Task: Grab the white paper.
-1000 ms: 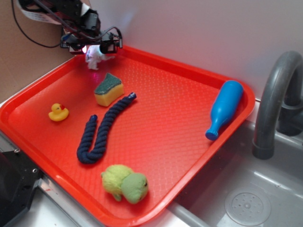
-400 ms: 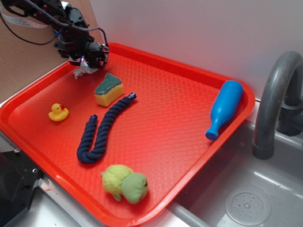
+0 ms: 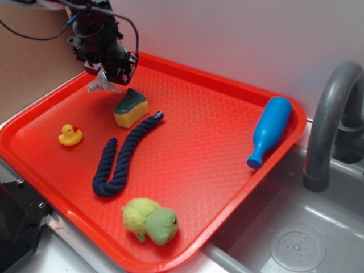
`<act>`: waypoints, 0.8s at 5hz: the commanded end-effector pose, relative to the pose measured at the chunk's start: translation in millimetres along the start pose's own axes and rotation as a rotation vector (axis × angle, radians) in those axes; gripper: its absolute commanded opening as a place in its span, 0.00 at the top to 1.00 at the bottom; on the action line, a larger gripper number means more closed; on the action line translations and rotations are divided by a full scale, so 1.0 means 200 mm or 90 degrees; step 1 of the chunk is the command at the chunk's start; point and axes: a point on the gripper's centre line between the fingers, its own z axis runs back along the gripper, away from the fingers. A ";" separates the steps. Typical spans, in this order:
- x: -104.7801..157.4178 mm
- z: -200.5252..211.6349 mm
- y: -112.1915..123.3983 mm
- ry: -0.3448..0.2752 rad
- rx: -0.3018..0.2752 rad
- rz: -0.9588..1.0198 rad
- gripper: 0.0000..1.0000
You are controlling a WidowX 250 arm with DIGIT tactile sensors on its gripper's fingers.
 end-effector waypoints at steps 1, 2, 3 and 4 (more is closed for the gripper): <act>0.08 0.45 -0.09 0.012 -0.039 -0.053 1.00; 0.07 0.60 -0.06 0.009 -0.079 -0.044 1.00; 0.07 0.72 0.00 -0.001 -0.120 -0.023 1.00; 0.07 0.77 0.04 -0.018 -0.133 -0.012 1.00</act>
